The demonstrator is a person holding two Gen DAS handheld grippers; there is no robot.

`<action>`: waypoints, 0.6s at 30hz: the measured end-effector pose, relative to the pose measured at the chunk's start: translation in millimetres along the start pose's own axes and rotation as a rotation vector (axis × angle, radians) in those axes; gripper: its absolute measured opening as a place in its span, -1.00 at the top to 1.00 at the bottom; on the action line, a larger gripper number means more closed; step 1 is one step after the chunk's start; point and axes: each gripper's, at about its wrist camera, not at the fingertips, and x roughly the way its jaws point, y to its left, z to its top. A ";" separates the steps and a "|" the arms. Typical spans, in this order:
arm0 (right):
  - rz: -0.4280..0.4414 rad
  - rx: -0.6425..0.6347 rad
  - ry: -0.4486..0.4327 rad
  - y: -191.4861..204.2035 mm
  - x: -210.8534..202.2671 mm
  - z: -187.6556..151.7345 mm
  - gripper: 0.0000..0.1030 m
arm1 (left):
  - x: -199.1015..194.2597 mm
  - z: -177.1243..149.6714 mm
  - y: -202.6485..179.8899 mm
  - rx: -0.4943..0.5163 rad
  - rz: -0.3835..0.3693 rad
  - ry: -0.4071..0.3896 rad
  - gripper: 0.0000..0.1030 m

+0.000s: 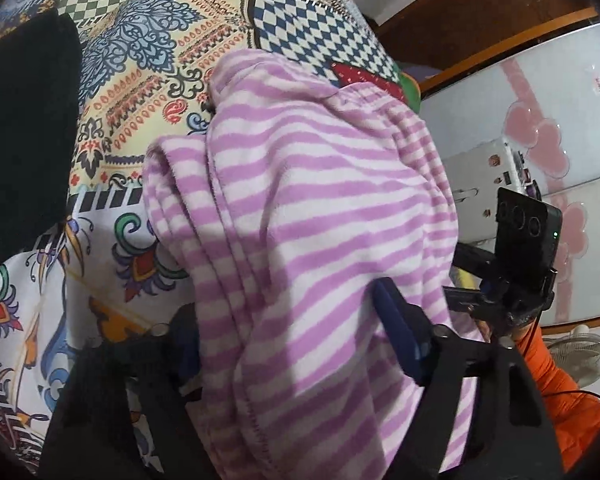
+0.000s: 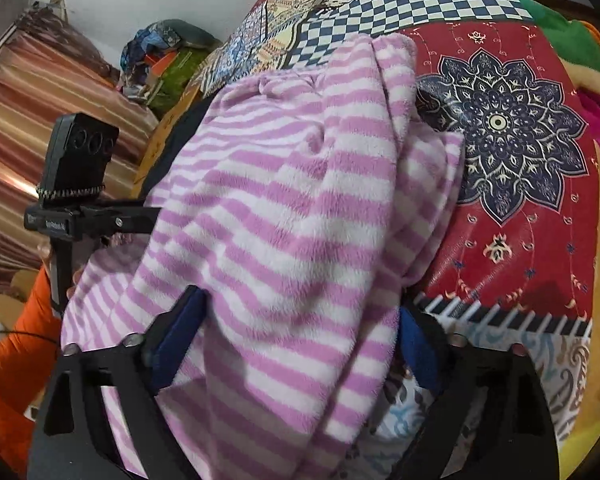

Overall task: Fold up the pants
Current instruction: 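Grasp the bundle end with the left tool while the right tool grasps beside it, then lift the bundle end with both tools and fold it over the rest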

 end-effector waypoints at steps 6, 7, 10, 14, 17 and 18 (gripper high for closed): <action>0.001 -0.003 -0.041 6.7 -14.5 -0.6 0.19 | -14.3 -2.2 -14.3 0.033 0.015 -0.042 0.35; -0.012 -0.017 -0.056 11.7 -19.5 -1.0 0.26 | -18.3 -3.6 -15.1 0.035 0.016 -0.051 0.41; -0.021 -0.041 -0.095 21.7 -32.7 -1.9 0.37 | -36.1 -8.8 -22.2 0.045 0.002 -0.092 0.50; -0.030 -0.089 -0.140 36.2 -57.5 -5.5 0.40 | -57.7 -20.2 -36.3 0.074 0.006 -0.139 0.54; -0.049 -0.138 -0.176 60.5 -68.6 -2.2 0.40 | -75.7 -29.0 -46.4 0.103 0.024 -0.182 0.56; -0.050 -0.148 -0.184 64.5 -72.7 -2.2 0.41 | -82.3 -31.4 -49.0 0.107 0.026 -0.197 0.56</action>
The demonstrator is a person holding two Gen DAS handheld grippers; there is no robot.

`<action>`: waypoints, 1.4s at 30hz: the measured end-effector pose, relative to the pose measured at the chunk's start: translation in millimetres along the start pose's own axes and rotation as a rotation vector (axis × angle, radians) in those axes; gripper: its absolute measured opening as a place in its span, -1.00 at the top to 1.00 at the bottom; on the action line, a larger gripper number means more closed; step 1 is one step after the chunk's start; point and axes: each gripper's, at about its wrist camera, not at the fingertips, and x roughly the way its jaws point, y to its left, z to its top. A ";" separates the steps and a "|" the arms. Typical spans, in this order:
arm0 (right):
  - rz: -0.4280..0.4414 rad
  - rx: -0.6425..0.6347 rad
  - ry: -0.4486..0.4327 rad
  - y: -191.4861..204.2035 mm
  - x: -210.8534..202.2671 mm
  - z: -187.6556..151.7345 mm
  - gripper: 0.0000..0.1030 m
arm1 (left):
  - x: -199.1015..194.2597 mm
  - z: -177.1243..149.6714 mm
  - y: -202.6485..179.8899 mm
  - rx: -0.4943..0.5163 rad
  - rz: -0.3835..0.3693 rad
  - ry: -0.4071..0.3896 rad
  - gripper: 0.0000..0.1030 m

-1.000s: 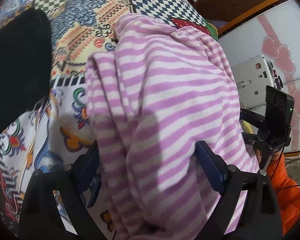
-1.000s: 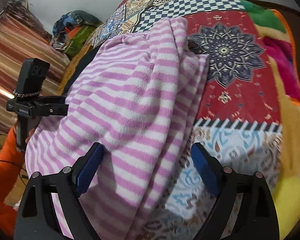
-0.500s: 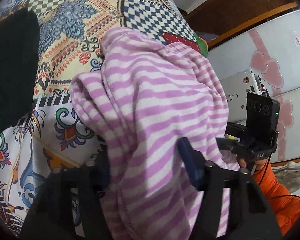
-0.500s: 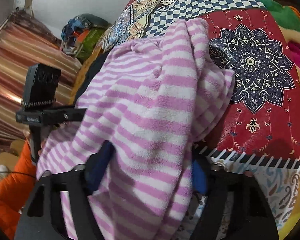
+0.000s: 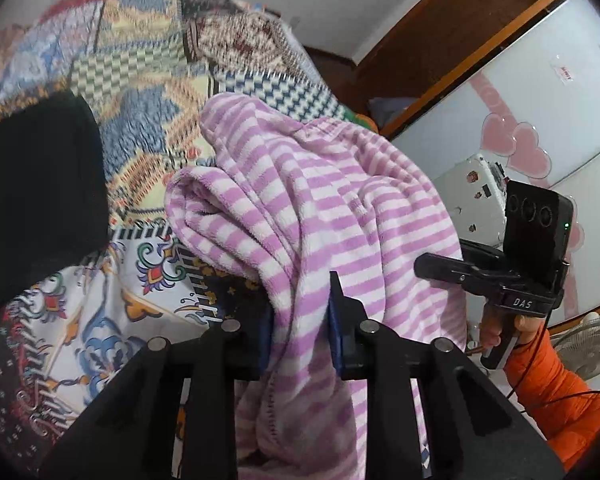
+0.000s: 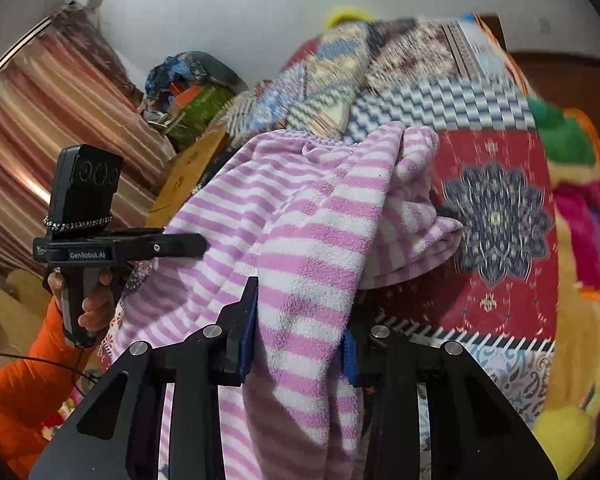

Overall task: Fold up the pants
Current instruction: 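Lift the bundle end with both tools and fold it over the rest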

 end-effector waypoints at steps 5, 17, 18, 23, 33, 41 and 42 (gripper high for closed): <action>0.005 -0.052 -0.056 33.5 -15.1 11.2 0.42 | -42.7 -5.5 -8.1 0.020 0.009 -0.086 0.57; 0.048 -0.219 -0.141 111.6 4.0 60.1 0.45 | -151.7 -10.8 19.7 -0.008 0.079 -0.300 0.57; 0.056 -0.229 -0.146 117.6 8.4 64.6 0.45 | -162.3 -9.8 25.6 -0.015 0.087 -0.320 0.57; 0.094 -0.271 -0.160 143.9 39.6 86.6 0.45 | -195.7 2.0 61.1 -0.065 0.116 -0.377 0.57; 0.123 -0.281 -0.151 158.4 121.3 133.2 0.45 | -214.2 33.9 138.9 -0.132 0.162 -0.410 0.57; 0.086 -0.258 -0.093 149.5 197.7 159.6 0.45 | -182.6 67.7 216.9 -0.197 0.206 -0.357 0.57; 0.078 -0.262 -0.087 148.8 205.7 161.6 0.45 | -177.2 70.4 224.2 -0.196 0.216 -0.350 0.57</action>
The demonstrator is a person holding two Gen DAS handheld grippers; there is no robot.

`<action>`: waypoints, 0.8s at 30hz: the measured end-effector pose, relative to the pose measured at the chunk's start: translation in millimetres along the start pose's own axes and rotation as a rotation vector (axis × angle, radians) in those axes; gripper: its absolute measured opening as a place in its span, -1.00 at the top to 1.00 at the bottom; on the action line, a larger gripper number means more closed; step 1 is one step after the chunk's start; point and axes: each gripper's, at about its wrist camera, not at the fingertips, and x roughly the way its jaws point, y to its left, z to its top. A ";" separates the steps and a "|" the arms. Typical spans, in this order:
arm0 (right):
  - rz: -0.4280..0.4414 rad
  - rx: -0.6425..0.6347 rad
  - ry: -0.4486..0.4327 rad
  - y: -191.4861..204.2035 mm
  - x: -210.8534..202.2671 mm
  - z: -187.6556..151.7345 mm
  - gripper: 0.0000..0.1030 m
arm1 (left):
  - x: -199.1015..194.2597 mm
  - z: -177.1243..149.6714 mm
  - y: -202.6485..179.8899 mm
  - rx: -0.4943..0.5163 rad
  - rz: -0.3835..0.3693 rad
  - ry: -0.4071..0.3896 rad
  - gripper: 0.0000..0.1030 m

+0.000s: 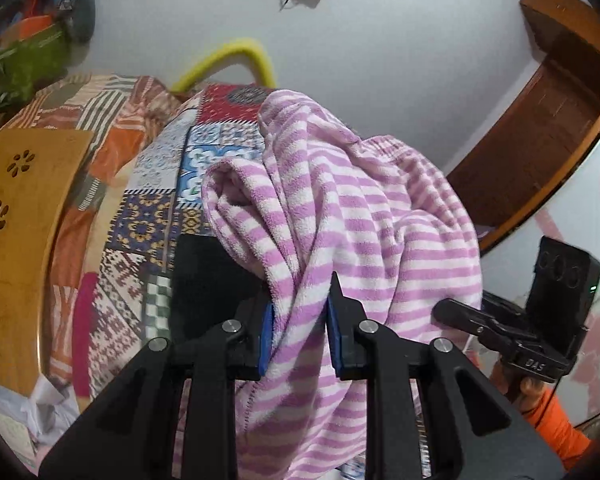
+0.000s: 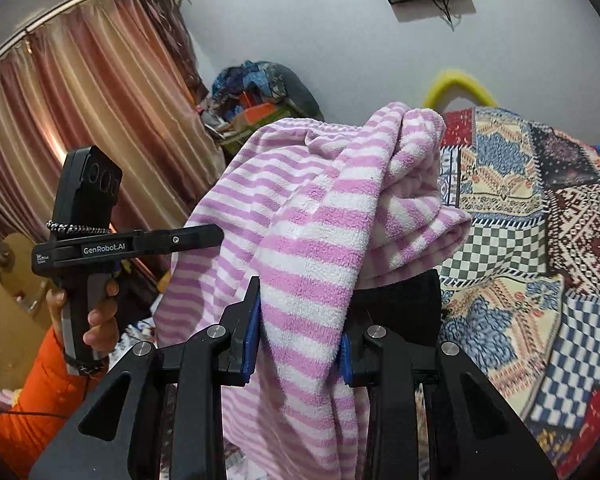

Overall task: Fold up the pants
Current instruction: 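Lift the bundle end with both tools and fold it over the rest, then lower the folded end onto the bundle and open both tools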

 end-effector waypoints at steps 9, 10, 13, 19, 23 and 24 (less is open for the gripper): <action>-0.085 0.049 0.096 -51.0 72.8 -4.8 0.45 | 85.2 6.0 72.8 -0.080 0.099 0.101 0.56; -0.099 0.054 0.111 -55.8 77.6 -8.0 0.45 | 92.8 5.5 80.2 -0.091 0.120 0.111 0.56; -0.165 0.034 0.168 -68.7 89.2 -17.6 0.45 | 110.9 2.0 101.4 -0.104 0.224 0.123 0.57; -0.206 0.013 0.200 -76.7 70.7 -29.7 0.37 | 97.6 -7.1 129.6 -0.165 0.277 0.116 0.57; -0.238 -0.059 0.125 -54.2 33.1 -21.0 0.36 | 62.3 -17.6 99.3 -0.093 0.244 0.068 0.57; -0.223 -0.069 0.113 -49.8 27.9 -19.7 0.35 | 54.8 -20.2 90.4 -0.079 0.222 0.059 0.57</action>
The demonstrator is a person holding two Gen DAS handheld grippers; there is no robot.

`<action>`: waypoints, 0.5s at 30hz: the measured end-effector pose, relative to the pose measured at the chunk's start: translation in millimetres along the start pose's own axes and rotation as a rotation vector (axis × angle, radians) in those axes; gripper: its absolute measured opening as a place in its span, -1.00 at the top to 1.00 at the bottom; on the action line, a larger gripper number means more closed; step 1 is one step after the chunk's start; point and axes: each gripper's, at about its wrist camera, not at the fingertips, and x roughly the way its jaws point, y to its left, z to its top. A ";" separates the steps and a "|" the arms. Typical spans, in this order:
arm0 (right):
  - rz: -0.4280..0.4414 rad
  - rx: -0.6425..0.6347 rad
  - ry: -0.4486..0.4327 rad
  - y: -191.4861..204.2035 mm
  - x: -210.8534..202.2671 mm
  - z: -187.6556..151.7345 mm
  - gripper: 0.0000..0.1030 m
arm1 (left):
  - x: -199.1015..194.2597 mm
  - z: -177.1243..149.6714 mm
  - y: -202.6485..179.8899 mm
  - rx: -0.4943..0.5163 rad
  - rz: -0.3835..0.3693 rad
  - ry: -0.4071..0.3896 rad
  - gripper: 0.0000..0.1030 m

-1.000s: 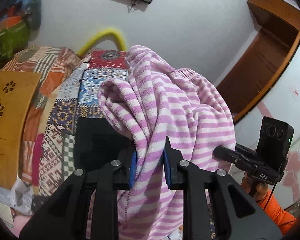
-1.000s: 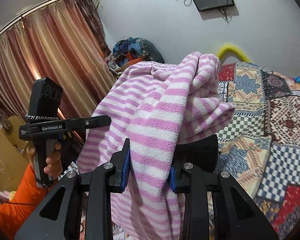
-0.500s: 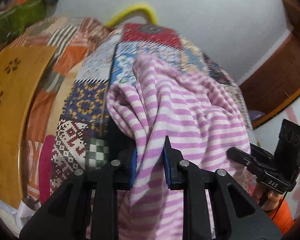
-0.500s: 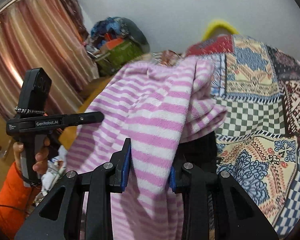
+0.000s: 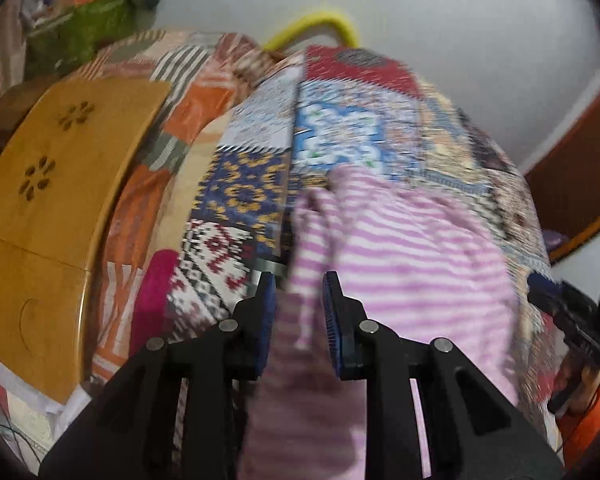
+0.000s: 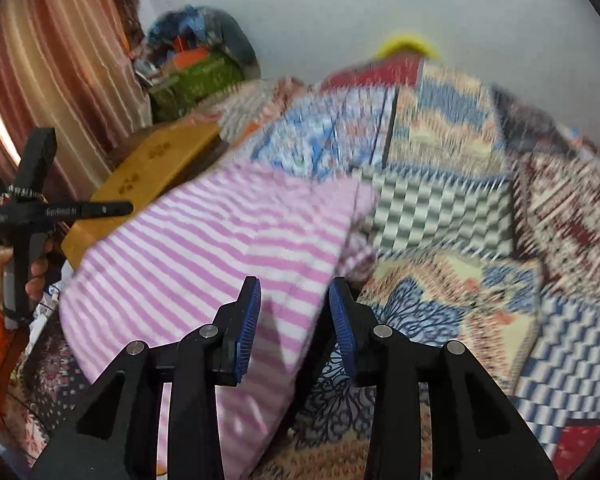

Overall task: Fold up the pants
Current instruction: 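Lower the folded end onto the bundle and open both tools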

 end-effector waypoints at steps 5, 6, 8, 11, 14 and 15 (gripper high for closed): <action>0.081 -0.070 -0.019 35.8 -24.0 -17.1 0.18 | -39.1 -34.3 -44.2 0.098 -0.085 -0.023 0.57; 0.093 -0.085 0.003 42.8 -21.3 -24.8 0.18 | -40.6 -41.8 -51.3 0.118 -0.077 -0.019 0.57; 0.096 -0.113 0.055 52.7 -10.6 -38.2 0.18 | -37.8 -57.8 -60.2 0.153 -0.032 -0.003 0.57; 0.079 -0.137 0.170 57.1 12.8 -63.9 0.17 | -20.1 -76.1 -56.7 0.165 0.049 0.056 0.57; 0.059 -0.134 0.194 52.3 19.5 -81.2 0.17 | -1.0 -90.0 -40.2 0.140 0.093 0.104 0.49; 0.054 -0.129 0.192 51.8 16.9 -81.3 0.17 | -2.0 -91.6 -38.0 0.123 0.085 0.101 0.49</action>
